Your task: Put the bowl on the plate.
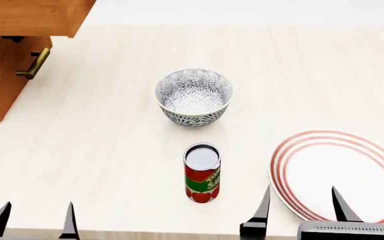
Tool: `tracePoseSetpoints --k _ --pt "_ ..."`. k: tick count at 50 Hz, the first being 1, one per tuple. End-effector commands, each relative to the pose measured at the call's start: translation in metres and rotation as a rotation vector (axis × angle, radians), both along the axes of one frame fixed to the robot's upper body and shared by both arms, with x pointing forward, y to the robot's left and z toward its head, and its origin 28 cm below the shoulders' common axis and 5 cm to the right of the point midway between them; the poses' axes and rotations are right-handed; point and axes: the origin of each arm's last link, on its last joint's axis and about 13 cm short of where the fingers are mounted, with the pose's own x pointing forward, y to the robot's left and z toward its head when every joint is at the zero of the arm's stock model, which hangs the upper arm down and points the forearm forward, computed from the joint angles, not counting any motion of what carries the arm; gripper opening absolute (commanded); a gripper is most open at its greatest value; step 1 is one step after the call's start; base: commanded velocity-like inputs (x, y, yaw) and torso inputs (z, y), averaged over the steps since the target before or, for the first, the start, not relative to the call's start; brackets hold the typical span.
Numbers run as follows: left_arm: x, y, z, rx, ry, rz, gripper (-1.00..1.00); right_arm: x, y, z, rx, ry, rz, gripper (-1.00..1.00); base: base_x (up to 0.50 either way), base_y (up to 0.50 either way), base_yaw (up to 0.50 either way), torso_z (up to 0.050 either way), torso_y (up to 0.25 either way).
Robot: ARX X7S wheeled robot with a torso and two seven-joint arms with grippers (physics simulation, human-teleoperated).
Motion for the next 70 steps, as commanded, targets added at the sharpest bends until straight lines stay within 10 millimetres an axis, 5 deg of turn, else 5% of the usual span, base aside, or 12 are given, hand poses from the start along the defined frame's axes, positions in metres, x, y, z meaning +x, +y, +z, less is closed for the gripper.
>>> tracePoseSetpoints --k 1,34,70 --pt "-0.001 0.001 0.003 -0.001 -0.008 0.002 1.0 -0.002 -0.006 0.008 0.017 -0.019 0.015 1.0 0.0 0.0 0.0 0.0 0.0" --pt "-0.001 0.002 0.003 0.0 -0.011 0.0 1.0 0.0 -0.009 0.025 0.021 -0.056 0.033 1.0 0.07 0.0 0.0 0.0 0.0" --pt "-0.002 0.004 0.008 -0.013 -0.025 0.001 1.0 -0.003 -0.011 0.018 0.029 -0.052 0.03 1.0 0.11 0.0 0.0 0.0 0.0"
